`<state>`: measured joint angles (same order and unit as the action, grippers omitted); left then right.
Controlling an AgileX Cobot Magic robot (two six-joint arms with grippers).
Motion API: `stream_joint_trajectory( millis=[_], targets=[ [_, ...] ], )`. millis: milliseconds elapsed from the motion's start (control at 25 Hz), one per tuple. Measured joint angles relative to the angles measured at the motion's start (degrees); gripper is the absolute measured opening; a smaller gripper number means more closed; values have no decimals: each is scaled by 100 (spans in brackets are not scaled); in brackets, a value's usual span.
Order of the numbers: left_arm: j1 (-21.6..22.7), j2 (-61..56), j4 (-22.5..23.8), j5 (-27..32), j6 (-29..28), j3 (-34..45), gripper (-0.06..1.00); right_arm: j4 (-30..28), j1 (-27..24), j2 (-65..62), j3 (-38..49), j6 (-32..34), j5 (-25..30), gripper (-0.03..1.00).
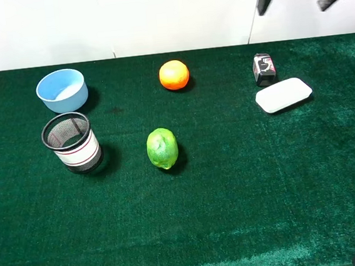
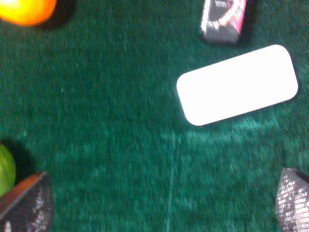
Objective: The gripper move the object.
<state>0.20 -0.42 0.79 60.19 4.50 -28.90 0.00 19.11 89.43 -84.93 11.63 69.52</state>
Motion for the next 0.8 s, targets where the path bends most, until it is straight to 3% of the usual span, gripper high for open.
stream_joint_trajectory(
  millis=[800],
  targets=[
    [0,0,0,0,0,0,99,0,-55,-4612,3139,0,21,69]
  ],
)
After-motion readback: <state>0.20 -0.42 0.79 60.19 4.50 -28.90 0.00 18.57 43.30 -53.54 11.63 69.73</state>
